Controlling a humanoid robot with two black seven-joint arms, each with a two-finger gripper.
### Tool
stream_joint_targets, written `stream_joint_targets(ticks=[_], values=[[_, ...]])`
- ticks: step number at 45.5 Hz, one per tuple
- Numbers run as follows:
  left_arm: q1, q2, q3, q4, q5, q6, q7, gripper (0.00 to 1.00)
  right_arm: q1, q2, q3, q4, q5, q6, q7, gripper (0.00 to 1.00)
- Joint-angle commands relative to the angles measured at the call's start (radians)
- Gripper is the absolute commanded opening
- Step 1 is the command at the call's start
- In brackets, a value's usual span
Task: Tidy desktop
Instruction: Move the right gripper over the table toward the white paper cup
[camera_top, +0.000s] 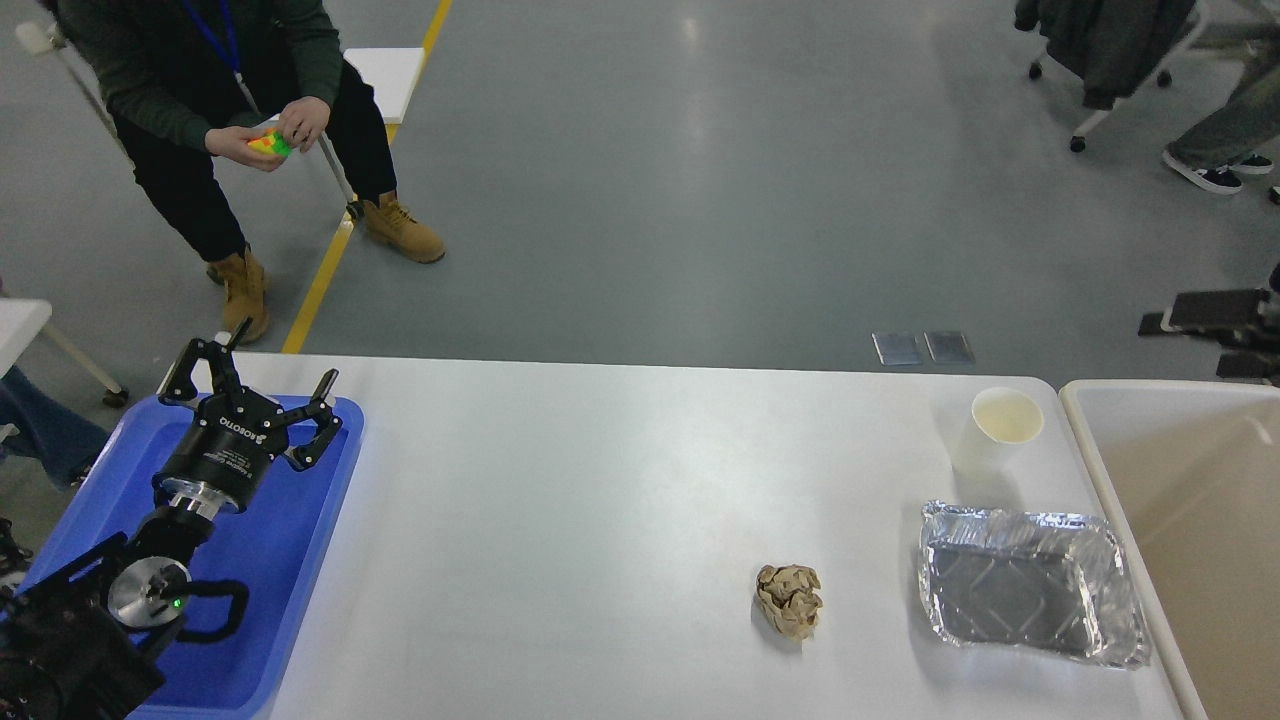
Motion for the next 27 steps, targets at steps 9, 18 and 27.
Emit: stream_joint_targets(ticks=[9,18,27], values=[[0.000,0.000,-0.001,0.000,0.000,0.000,0.000,0.99,0.127,0.288,-0.224,-0.001,-0.023,0.019,0.003,1.00],[0.000,0.000,-0.001,0.000,0.000,0.000,0.000,0.99,0.177,0.356,-0.237,0.002,-0.017,0.135,0.006,1.00],[0.000,0.000,-0.001,0.000,-0.002,0.000,0.000,0.99,0.200,0.371,-0.210,0.001,0.001,0.260,0.005,1.00]])
